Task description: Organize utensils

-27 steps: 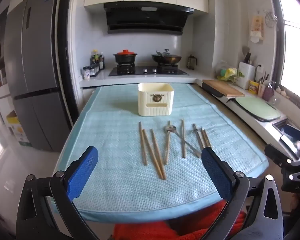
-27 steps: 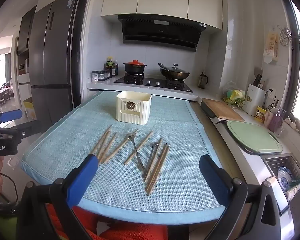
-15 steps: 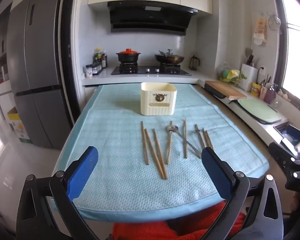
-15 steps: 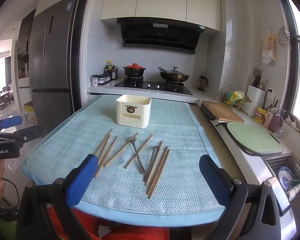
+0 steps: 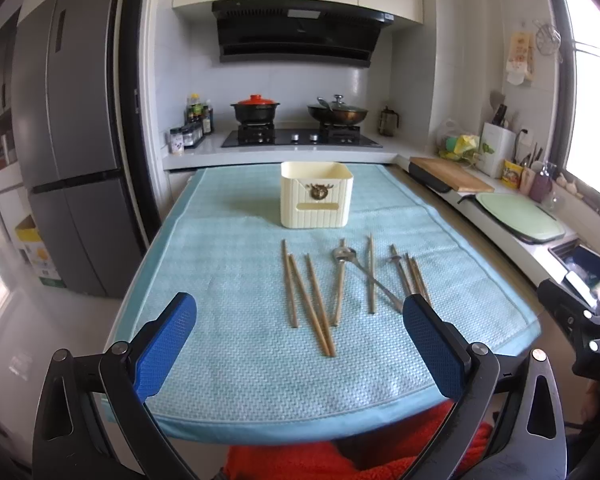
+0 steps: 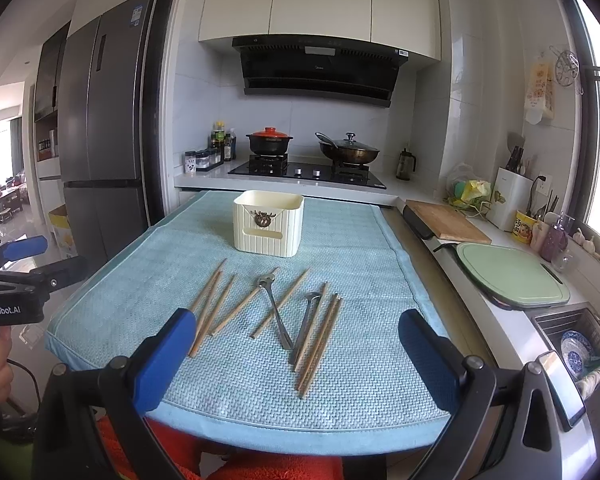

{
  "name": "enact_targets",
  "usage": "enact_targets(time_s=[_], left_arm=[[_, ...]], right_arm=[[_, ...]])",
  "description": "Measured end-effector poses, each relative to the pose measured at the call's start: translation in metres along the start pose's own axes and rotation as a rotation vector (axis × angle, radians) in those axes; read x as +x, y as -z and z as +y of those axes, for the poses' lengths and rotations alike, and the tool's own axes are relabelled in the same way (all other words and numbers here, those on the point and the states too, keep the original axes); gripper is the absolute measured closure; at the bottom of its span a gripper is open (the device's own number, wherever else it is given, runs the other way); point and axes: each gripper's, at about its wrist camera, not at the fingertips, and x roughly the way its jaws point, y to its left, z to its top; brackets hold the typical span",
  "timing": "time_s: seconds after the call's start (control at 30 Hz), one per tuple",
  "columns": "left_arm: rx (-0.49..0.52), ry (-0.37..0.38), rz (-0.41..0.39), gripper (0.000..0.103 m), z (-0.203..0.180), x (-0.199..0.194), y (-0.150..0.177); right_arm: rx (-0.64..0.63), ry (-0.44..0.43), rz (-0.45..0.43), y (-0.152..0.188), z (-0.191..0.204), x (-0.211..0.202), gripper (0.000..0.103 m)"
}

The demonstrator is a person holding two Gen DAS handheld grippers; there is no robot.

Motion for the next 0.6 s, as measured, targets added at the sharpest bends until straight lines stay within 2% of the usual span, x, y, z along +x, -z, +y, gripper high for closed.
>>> enact_targets(time_s=[0.6], left_arm=[[0.008, 0.001, 0.007, 0.0, -0.001, -0.001, 0.0032]], right_arm=[[0.004, -0.003, 0.002, 0.0016, -0.0008, 0.0007, 0.0]])
